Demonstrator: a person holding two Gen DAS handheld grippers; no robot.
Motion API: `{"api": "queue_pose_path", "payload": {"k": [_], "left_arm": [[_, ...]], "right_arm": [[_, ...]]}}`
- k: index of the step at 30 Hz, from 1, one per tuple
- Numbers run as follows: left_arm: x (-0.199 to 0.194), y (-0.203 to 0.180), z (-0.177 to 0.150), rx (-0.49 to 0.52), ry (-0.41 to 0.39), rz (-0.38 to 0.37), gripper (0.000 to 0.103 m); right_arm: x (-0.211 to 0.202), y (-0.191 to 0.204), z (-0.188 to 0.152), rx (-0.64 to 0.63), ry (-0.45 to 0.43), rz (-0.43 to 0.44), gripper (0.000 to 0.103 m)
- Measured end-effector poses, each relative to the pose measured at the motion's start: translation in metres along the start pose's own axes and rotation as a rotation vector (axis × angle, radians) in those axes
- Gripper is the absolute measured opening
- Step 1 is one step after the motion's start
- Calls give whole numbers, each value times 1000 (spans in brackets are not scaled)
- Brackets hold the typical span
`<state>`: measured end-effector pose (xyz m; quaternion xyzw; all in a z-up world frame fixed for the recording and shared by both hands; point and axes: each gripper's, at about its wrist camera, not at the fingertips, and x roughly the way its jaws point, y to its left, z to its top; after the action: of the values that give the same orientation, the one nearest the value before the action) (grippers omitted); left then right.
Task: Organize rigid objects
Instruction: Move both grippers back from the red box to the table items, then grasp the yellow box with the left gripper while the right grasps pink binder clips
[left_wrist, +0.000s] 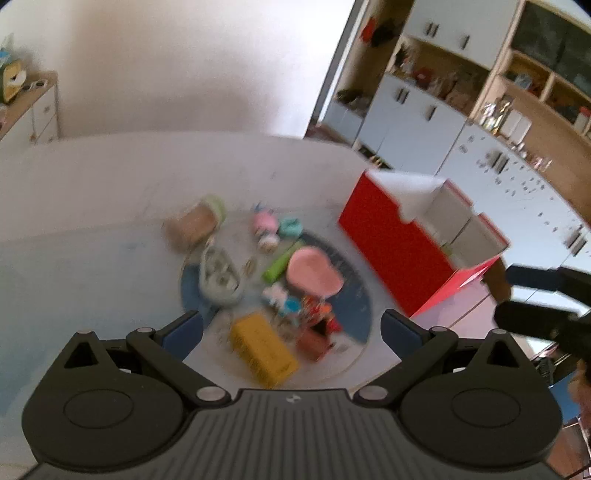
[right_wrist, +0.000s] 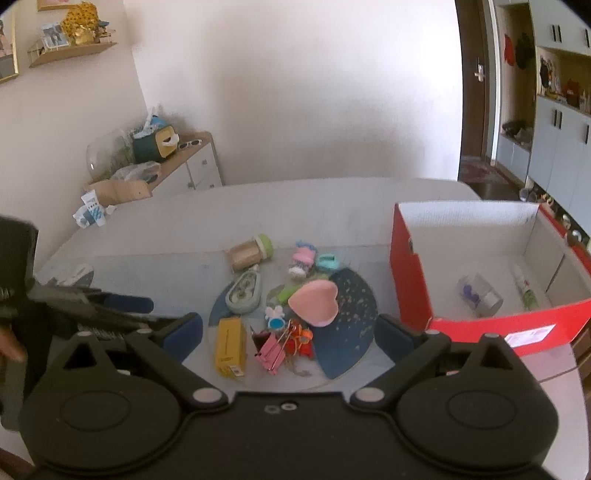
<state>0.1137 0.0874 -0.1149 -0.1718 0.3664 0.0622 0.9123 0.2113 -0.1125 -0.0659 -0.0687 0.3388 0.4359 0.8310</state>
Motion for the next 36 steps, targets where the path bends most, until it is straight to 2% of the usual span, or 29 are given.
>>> {"api": "queue_pose_path", "payload": {"k": [5, 11, 14, 22, 31, 36], "left_arm": [[15, -1, -24, 49, -9, 120, 103], [36, 1, -43, 75, -8, 148, 103], [48, 1, -50, 83, -12, 153, 103], [69, -5, -60, 80, -44, 188, 103], [87, -11, -64, 110, -85, 256, 103], [92, -14, -64, 116, -107, 291, 102]], "right_arm": [[19, 3, -5, 10, 39, -15, 99], [45, 8, -13, 23, 101, -12, 99], [60, 11, -16, 31, 125, -14, 95], [94, 20, -18, 1, 165, -16, 82], [122, 29, -25, -38, 207, -37, 57], [132, 30, -26, -42, 207, -46, 47]]}}
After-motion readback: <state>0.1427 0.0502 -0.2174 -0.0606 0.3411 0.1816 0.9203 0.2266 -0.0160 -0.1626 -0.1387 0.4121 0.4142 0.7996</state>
